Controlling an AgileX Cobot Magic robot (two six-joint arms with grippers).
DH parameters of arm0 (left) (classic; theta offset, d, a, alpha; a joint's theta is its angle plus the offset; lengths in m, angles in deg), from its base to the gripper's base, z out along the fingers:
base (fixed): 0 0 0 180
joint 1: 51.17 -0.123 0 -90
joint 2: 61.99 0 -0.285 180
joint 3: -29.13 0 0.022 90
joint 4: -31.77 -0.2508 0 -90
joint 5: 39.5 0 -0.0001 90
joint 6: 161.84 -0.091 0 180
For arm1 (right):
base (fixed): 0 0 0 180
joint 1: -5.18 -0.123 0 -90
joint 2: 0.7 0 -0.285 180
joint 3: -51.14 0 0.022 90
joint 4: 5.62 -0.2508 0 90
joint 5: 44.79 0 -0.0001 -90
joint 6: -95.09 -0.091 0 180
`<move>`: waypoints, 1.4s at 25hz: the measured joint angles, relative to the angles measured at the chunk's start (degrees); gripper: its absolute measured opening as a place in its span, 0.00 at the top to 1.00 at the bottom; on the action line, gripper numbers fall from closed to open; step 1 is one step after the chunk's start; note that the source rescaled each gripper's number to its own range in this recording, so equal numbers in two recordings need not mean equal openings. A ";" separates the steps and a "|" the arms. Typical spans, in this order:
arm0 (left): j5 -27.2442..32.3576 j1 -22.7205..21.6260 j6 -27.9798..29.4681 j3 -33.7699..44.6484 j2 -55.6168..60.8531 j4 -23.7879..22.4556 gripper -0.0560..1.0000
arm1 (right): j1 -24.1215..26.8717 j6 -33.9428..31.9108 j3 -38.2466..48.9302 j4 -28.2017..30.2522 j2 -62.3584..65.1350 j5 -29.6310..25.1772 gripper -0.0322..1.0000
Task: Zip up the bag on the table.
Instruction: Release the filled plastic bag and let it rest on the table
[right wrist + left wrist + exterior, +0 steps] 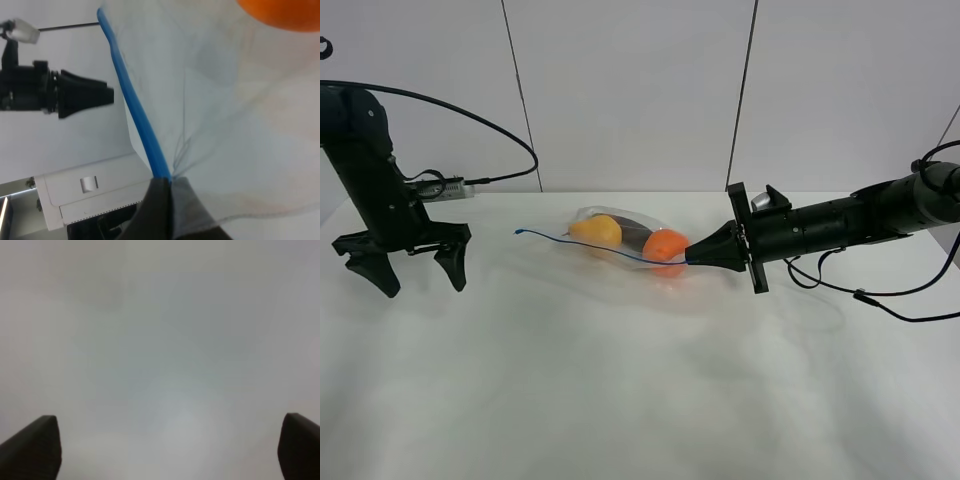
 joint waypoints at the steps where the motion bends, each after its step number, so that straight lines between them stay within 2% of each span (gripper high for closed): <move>1: 0.43 0.27 0.00 0.00 0.00 0.00 0.00 | 0.00 0.00 0.00 0.00 0.00 0.00 0.97; 6: 0.75 1.28 -0.05 1.84 2.03 0.27 0.00 | 0.00 0.00 0.00 0.00 0.00 -0.07 0.97; 12: 0.82 1.41 -0.05 12.20 12.97 -1.82 0.00 | 0.00 0.00 0.00 0.00 0.00 -0.28 0.97; 24: 0.77 1.41 -0.05 37.81 52.19 -2.38 0.00 | 0.00 0.00 0.00 0.00 0.00 -1.08 0.97; 27: -1.62 1.41 -0.05 44.00 62.56 -2.38 0.00 | 0.00 0.00 0.00 0.00 0.00 -1.08 0.97; 35: -6.28 1.41 -0.05 53.45 87.99 -2.38 0.00 | 0.00 0.00 0.00 0.00 0.00 -1.08 0.97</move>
